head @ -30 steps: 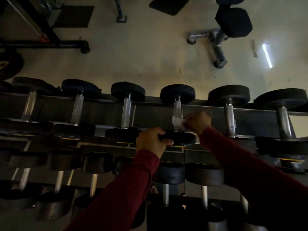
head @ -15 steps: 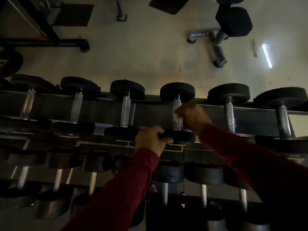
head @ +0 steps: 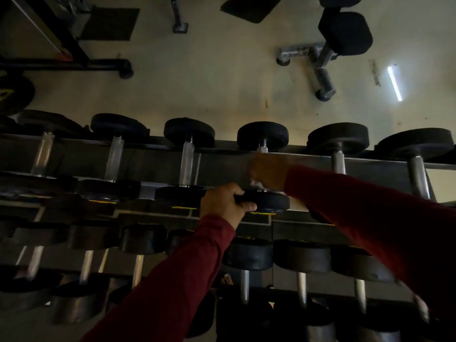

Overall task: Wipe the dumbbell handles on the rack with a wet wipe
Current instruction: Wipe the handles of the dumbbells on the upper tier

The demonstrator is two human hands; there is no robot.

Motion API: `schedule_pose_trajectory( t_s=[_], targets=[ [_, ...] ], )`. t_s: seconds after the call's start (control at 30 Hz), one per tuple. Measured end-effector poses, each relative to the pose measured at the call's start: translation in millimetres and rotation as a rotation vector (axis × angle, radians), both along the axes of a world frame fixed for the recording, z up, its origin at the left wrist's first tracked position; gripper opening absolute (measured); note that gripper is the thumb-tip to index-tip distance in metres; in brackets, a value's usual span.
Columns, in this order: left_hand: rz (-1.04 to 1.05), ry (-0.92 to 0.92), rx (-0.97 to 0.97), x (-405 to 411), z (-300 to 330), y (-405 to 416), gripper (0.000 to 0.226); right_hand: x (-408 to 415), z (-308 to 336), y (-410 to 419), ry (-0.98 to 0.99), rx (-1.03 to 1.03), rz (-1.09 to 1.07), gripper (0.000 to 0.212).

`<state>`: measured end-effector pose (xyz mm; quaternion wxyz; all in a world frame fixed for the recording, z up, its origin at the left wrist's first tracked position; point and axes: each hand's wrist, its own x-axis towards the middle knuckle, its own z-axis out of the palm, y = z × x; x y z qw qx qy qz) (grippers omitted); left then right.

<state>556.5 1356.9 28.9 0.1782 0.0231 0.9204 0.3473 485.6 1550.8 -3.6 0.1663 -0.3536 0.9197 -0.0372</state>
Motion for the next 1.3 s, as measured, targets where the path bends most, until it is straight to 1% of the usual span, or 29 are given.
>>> schedule_pose_trajectory(
  t_s=[0.03,0.07,0.1,0.13,0.17,0.2,0.27,0.33,0.37,0.43,0.47,0.53,0.6,0.63,0.73,0.83,0.9,0.97,1.0,1.07,1.1,1.17,1.2,1.27,1.3],
  targets=[
    [-0.01,0.001,-0.004,-0.8,0.5,-0.2,0.041,5.6,9.6,1.1,0.057,0.119,0.129,0.019],
    [-0.03,0.005,-0.019,-2.4,1.2,-0.2,0.041,5.2,12.9,3.3,0.053,0.156,0.157,0.017],
    [-0.072,0.015,-0.045,-4.2,1.9,-0.9,0.041,6.2,15.1,7.9,0.016,0.126,0.002,0.018],
    [-0.137,0.023,-0.074,-6.2,2.6,-1.5,0.041,8.0,17.4,12.9,0.008,0.004,-0.16,0.018],
    [-0.225,0.034,-0.099,-7.6,5.6,-0.8,0.041,12.0,23.9,16.9,-0.015,-0.154,-0.367,0.018],
    [-0.331,0.057,-0.124,-8.3,9.2,1.0,0.04,16.8,23.7,22.5,0.02,-0.293,-0.568,0.019],
    [-0.56,0.16,-0.179,-9.3,15.8,11.2,0.043,27.7,19.8,34.7,0.027,-0.546,-1.015,0.023],
    [-0.751,0.219,-0.288,-8.1,17.8,31.4,0.052,40.1,15.4,42.5,-0.139,-0.811,-1.378,0.027],
    [-0.828,0.231,-0.395,-6.8,18.4,44.8,0.056,45.5,16.2,45.9,-0.243,-0.95,-1.501,0.027],
    [-0.929,0.278,-0.654,-3.4,14.9,73.6,0.057,52.2,16.6,51.7,-0.366,-1.109,-1.633,0.026],
    [-0.957,0.292,-0.769,-1.4,15.4,87.7,0.053,55.0,14.4,56.9,-0.389,-1.146,-1.659,0.025],
    [-1.004,0.261,-0.953,4.1,14.3,111.5,0.043,61.9,9.4,65.6,-0.426,-1.201,-1.686,0.026],
    [-1.035,0.246,-1.052,8.6,12.6,126.1,0.038,68.7,7.0,72.3,-0.51,-1.284,-1.684,0.029],
    [-1.033,0.265,-1.067,10.4,12.1,128.5,0.036,71.2,9.3,74.0,-0.567,-1.334,-1.673,0.029],
    [-1.0,0.304,-0.98,12.9,8.3,120.1,0.037,70.2,9.6,77.0,-0.679,-1.418,-1.658,0.032],
    [-0.996,0.334,-0.873,10.3,7.4,104.9,0.051,62.5,15.7,70.8,-0.642,-1.418,-1.696,0.033],
    [-0.93,0.35,-0.75,10.1,7.2,95.0,0.062,58.3,21.4,63.4,-0.621,-1.416,-1.686,0.024],
    [-0.859,0.355,-0.666,12.6,5.1,84.5,0.073,54.1,26.8,56.6,-0.657,-1.39,-1.69,0.014],
    [-0.838,0.353,-0.645,14.2,3.2,79.6,0.076,51.8,27.1,55.6,-0.69,-1.39,-1.688,0.017],
    [-0.786,0.35,-0.61,17.5,-2.3,71.0,0.077,46.8,22.6,54.3,-0.742,-1.415,-1.673,0.032],
    [-0.753,0.344,-0.591,19.4,-4.8,67.9,0.076,44.4,20.6,52.5,-0.754,-1.424,-1.671,0.035],
    [-0.697,0.337,-0.536,20.3,-9.6,66.8,0.073,37.9,16.1,47.2,-0.693,-1.327,-1.663,0.025],
    [-0.675,0.329,-0.505,19.8,-11.4,67.3,0.07,35.0,14.5,43.9,-0.626,-1.218,-1.635,0.02],
    [-0.6,0.304,-0.43,17.4,-13.5,68.1,0.066,26.0,10.5,39.2,-0.436,-0.997,-1.548,0.022],
    [-0.52,0.277,-0.378,17.0,-15.5,67.4,0.065,22.2,11.2,36.4,-0.343,-0.9,-1.512,0.022]
  ],
)
